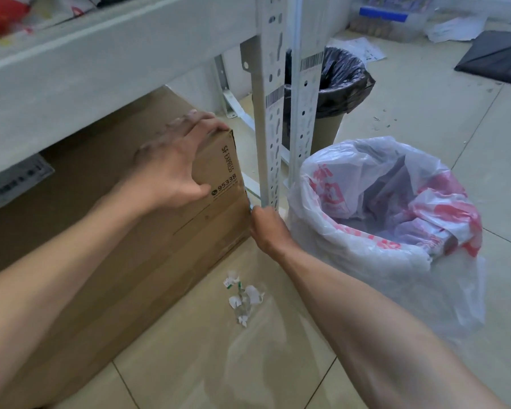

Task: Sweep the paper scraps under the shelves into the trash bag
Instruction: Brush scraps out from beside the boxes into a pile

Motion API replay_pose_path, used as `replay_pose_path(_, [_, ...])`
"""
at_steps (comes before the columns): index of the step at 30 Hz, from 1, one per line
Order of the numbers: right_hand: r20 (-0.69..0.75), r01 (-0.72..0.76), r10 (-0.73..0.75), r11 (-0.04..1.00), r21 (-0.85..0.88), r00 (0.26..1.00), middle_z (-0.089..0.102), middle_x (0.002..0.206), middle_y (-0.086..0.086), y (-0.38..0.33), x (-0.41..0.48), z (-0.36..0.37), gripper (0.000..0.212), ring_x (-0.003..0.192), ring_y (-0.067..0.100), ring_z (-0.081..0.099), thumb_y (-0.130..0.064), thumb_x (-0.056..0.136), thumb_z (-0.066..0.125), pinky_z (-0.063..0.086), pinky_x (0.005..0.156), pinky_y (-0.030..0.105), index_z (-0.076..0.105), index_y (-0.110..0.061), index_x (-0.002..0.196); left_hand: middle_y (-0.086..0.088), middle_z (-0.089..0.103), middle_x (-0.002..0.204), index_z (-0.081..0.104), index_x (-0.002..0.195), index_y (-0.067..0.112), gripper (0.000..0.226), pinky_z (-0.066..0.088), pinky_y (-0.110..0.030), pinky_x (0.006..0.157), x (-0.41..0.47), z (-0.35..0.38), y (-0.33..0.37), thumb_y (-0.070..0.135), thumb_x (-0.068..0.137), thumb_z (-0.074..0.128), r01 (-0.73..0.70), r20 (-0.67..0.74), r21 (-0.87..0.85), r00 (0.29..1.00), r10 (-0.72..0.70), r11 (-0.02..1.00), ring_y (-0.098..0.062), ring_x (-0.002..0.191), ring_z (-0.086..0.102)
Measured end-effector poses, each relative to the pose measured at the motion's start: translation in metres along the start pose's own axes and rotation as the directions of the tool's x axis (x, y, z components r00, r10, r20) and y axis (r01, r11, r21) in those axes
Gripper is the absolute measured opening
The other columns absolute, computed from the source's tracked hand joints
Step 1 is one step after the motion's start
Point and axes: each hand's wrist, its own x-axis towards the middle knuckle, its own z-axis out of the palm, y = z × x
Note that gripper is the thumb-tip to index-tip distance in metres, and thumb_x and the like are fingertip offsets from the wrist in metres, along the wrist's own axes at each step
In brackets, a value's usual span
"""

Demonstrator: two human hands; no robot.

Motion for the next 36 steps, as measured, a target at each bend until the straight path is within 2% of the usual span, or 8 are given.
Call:
replay_pose_path(10, [0.016, -0.187, 0.187, 0.982, 0.022, 0.982, 0.064, 0.096, 0.016, 0.019, -0.051, 0.007, 0.022, 0.088, 0.039, 0.062, -0.005, 0.078, 0.05, 0.04, 0.062, 0.033, 0.06, -0.009, 0.097, 0.019, 0.029, 0.151, 0.031, 0.139, 0.047, 0.094, 0.046, -0.06, 0.094, 0.001, -0.01, 0.013, 0.032, 0.062, 0.083, 0.036, 0.061, -0.005, 0.998, -0.036, 0.999, -0.022, 0.138, 0.038])
replay_pose_path(15, [-0.003, -0.177, 0.177, 0.984, -0.002, 0.984, 0.067, 0.1, 0.015, 0.025, -0.075, -0.004, 0.028, 0.091, 0.035, 0.065, -0.006, 0.078, 0.053, 0.05, 0.072, 0.036, 0.062, -0.008, 0.104, 0.015, 0.029, 0.152, 0.032, 0.141, 0.042, 0.096, 0.045, -0.063, 0.093, 0.002, -0.013, 0.017, 0.029, 0.063, 0.086, 0.052, 0.099, -0.019, 0.994, -0.05, 0.998, -0.024, 0.139, 0.037])
replay_pose_path(21, [-0.134, -0.113, 0.12, 0.992, 0.055, 0.984, 0.065, 0.087, 0.019, 0.028, -0.063, -0.018, 0.018, 0.08, 0.036, 0.063, -0.006, 0.08, 0.055, 0.036, 0.06, 0.03, 0.062, -0.001, 0.096, 0.013, 0.029, 0.152, 0.031, 0.141, 0.043, 0.099, 0.045, -0.063, 0.092, 0.003, -0.011, 0.014, 0.03, 0.062, 0.089, 0.068, 0.108, -0.019, 0.992, -0.066, 0.997, -0.024, 0.136, 0.038])
replay_pose_path(23, [-0.175, -0.076, 0.089, 0.994, 0.077, 0.981, 0.061, 0.075, 0.013, 0.028, -0.047, -0.017, 0.004, 0.071, 0.032, 0.061, -0.007, 0.08, 0.055, 0.035, 0.057, 0.029, 0.057, -0.008, 0.083, 0.014, 0.029, 0.152, 0.031, 0.141, 0.044, 0.099, 0.045, -0.063, 0.093, 0.003, -0.011, 0.012, 0.03, 0.061, 0.089, 0.066, 0.104, -0.011, 0.993, -0.064, 0.998, -0.024, 0.135, 0.039])
replay_pose_path(26, [-0.174, -0.065, 0.082, 0.992, 0.104, 0.981, 0.056, 0.066, 0.004, 0.025, -0.018, -0.007, 0.009, 0.061, 0.025, 0.059, -0.015, 0.083, 0.056, 0.036, 0.052, 0.028, 0.051, -0.015, 0.076, 0.015, 0.028, 0.153, 0.031, 0.14, 0.044, 0.099, 0.043, -0.059, 0.098, 0.002, -0.01, 0.01, 0.03, 0.06, 0.088, 0.052, 0.081, -0.013, 0.995, -0.05, 0.999, -0.023, 0.136, 0.04])
replay_pose_path(32, [-0.072, -0.071, 0.076, 0.995, 0.072, 0.995, 0.067, 0.09, 0.016, 0.024, 0.02, 0.018, 0.013, 0.078, 0.033, 0.063, -0.011, 0.084, 0.058, 0.049, 0.062, 0.034, 0.062, -0.007, 0.096, 0.018, 0.03, 0.152, 0.033, 0.14, 0.044, 0.099, 0.04, -0.048, 0.103, 0.001, -0.007, 0.008, 0.03, 0.058, 0.088, 0.038, 0.038, -0.006, 0.999, -0.037, 0.999, -0.02, 0.135, 0.041])
replay_pose_path(34, [-0.052, -0.087, 0.091, 0.993, 0.074, 0.994, 0.066, 0.092, 0.015, 0.026, 0.019, 0.02, 0.016, 0.078, 0.031, 0.063, -0.009, 0.083, 0.059, 0.054, 0.067, 0.037, 0.063, -0.007, 0.099, 0.019, 0.029, 0.152, 0.032, 0.14, 0.045, 0.099, 0.041, -0.05, 0.101, 0.001, -0.007, 0.008, 0.032, 0.059, 0.088, 0.034, 0.039, 0.0, 0.999, -0.034, 0.999, -0.021, 0.134, 0.042])
replay_pose_path(36, [-0.061, -0.076, 0.08, 0.995, 0.068, 0.995, 0.066, 0.087, 0.015, 0.026, 0.012, 0.018, 0.012, 0.075, 0.032, 0.063, -0.007, 0.08, 0.06, 0.049, 0.06, 0.035, 0.062, -0.007, 0.092, 0.018, 0.028, 0.152, 0.031, 0.14, 0.046, 0.098, 0.043, -0.051, 0.098, 0.001, -0.008, 0.008, 0.034, 0.059, 0.087, 0.034, 0.039, 0.015, 0.999, -0.035, 0.999, -0.021, 0.133, 0.043])
